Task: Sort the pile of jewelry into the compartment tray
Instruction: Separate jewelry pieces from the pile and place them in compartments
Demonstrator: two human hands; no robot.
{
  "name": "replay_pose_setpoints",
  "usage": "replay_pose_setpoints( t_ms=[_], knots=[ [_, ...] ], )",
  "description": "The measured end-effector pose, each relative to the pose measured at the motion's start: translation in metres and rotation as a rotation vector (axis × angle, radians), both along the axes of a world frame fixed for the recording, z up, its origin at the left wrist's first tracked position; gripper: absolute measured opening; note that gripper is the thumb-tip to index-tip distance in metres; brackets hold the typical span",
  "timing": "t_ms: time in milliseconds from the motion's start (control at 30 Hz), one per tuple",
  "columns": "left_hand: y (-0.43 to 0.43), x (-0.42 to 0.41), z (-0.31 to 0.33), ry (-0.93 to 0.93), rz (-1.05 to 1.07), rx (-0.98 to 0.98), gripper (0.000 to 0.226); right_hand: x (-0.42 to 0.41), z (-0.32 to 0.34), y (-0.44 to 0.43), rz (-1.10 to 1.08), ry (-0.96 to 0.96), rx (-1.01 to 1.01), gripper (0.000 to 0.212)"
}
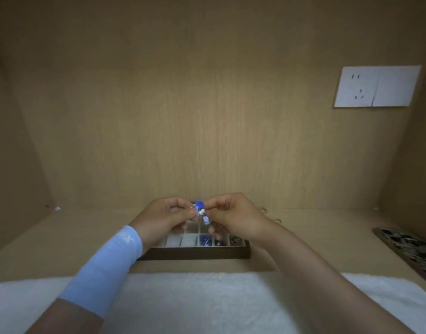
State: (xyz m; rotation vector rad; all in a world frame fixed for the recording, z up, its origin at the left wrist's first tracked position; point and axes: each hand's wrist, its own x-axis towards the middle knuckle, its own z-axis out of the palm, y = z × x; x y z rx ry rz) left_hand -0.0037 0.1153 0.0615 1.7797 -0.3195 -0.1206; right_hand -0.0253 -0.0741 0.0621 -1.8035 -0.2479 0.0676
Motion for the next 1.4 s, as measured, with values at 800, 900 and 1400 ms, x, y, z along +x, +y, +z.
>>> replay_pose_setpoints(
  t_ms=[800, 900, 1400],
  knots=[
    [0.033, 0.021, -0.02, 0.047, -0.056, -0.152, 0.019, 0.023, 0.007, 0.039, -0.048, -0.035, 0.013, 0.014],
    [0.028, 0.02, -0.023, 0.05, -0.055, -0.13, 0.017, 0.024, 0.004, 0.032, -0.1, -0.034, -0.043, 0.017],
    [0.019, 0.01, -0.036, -0.161, 0.109, 0.487, 0.012, 0.028, -0.012, 0.023, 0.001, -0.091, -0.621, 0.008]
  ],
)
